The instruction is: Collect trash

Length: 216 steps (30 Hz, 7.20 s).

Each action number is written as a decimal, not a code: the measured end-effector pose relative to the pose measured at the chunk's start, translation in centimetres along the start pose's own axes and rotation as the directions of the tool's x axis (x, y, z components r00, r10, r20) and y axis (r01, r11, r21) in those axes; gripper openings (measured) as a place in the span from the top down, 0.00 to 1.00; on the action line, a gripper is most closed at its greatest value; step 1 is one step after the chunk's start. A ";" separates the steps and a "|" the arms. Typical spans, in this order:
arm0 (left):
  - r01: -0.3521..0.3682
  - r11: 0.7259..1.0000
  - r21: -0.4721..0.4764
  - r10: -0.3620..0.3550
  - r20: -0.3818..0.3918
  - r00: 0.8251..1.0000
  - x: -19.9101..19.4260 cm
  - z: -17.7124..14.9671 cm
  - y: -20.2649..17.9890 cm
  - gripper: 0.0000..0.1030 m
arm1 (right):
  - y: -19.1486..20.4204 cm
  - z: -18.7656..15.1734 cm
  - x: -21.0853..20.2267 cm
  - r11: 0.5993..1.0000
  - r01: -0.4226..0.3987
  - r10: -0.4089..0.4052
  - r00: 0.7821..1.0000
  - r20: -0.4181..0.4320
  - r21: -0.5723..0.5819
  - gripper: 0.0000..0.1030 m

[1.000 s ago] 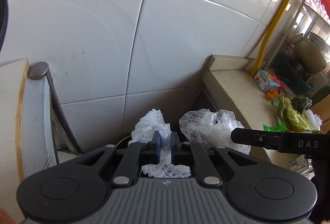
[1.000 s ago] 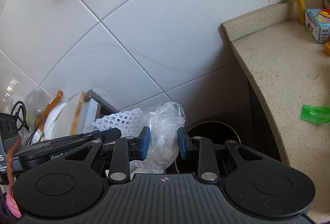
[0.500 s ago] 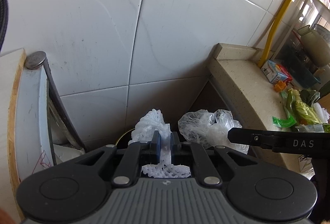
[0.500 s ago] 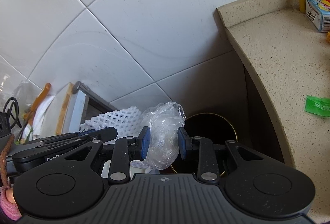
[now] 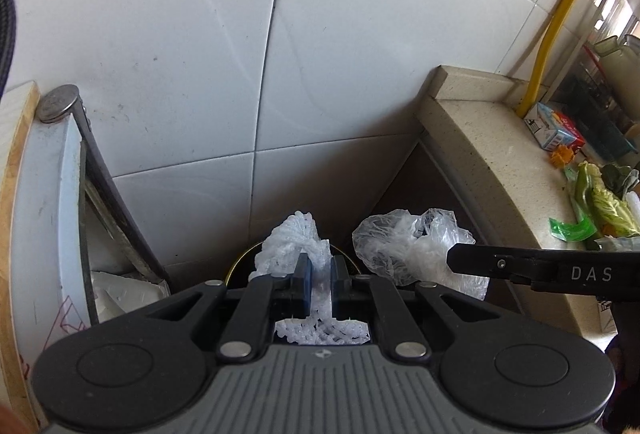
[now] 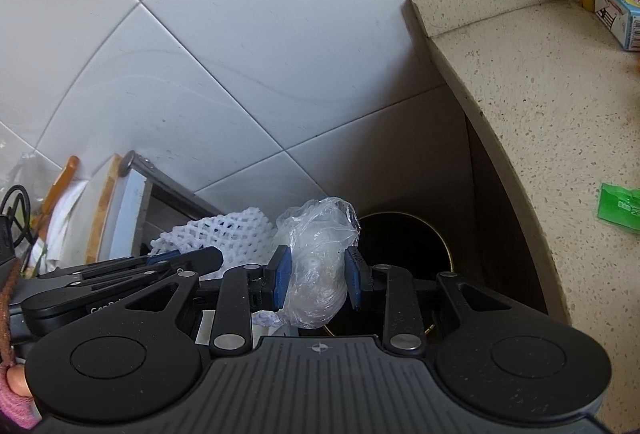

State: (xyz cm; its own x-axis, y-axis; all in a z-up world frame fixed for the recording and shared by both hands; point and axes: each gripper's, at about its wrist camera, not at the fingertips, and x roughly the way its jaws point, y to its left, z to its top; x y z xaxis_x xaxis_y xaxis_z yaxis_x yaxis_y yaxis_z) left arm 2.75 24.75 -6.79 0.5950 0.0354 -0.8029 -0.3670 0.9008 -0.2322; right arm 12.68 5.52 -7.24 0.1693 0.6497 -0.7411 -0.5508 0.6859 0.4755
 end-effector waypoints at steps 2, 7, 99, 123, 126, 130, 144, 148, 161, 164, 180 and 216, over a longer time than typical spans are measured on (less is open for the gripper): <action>-0.004 1.000 -0.003 0.003 -0.006 1.000 0.2 0.0 -0.1 0.93 | -0.2 0.1 0.4 1.000 0.004 -0.004 1.000 -0.007 0.003 0.65; -0.009 1.000 -0.003 0.009 -0.017 1.000 0.8 0.1 -0.3 0.93 | -0.5 0.5 1.2 1.000 0.012 -0.011 1.000 -0.028 0.005 0.64; -0.040 0.992 0.119 0.048 -0.057 0.997 0.4 -0.5 -4.9 0.57 | -2.5 -1.5 -2.5 0.994 0.059 -0.061 0.998 0.019 0.093 0.40; -0.003 0.952 0.305 -0.001 0.015 1.000 -4.2 -2.6 -10.5 0.50 | -1.5 -5.0 -11.2 0.994 0.051 -0.068 0.982 0.177 0.097 0.31; 0.015 0.944 0.331 -0.024 0.022 0.999 -4.8 -2.8 -11.2 0.49 | -1.4 -5.5 -12.6 0.993 0.060 -0.080 0.976 0.203 0.105 0.31; 0.034 0.928 0.370 -0.049 0.033 0.998 -5.6 -3.1 -12.4 0.49 | -1.2 -6.3 -14.3 0.991 0.075 -0.101 0.966 0.238 0.113 0.30; 0.088 0.869 0.486 -0.143 0.077 0.987 -8.0 -3.2 -16.1 0.44 | -1.3 -7.9 -20.8 0.970 0.206 -0.238 0.901 0.362 0.126 0.26; 0.113 0.849 0.516 -0.181 0.083 0.980 -8.7 -3.2 -17.1 0.38 | -2.6 -8.5 -22.4 0.949 0.272 -0.313 0.873 0.373 0.161 0.25; 0.207 0.749 0.629 -0.281 0.018 0.960 -8.8 -5.1 -22.2 0.34 | -6.4 -10.7 -24.4 0.880 0.397 -0.469 0.811 0.349 0.260 0.22; 0.218 0.746 0.629 -0.288 0.010 0.958 -8.5 -4.8 -22.7 0.33 | -7.3 -10.7 -24.7 0.875 0.396 -0.477 0.807 0.348 0.280 0.21; 0.318 0.754 0.575 -0.374 -0.022 0.927 -6.3 1.8 -27.7 0.33 | -12.4 -7.4 -25.8 0.865 0.406 -0.493 0.800 0.342 0.296 0.20; 0.560 0.766 0.316 -0.440 -0.376 0.815 9.2 3.7 -34.0 0.99 | -22.6 -0.1 -22.3 0.928 0.282 -0.347 0.894 0.284 0.244 0.32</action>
State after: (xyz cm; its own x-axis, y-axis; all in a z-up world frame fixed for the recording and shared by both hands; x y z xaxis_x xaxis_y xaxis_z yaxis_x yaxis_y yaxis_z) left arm 23.39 -3.98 -4.26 0.3775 -0.5305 -0.7590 0.2778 0.8468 -0.4536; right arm 21.26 -24.51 -1.46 0.5745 0.4362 -0.6926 -0.2636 0.8997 0.3480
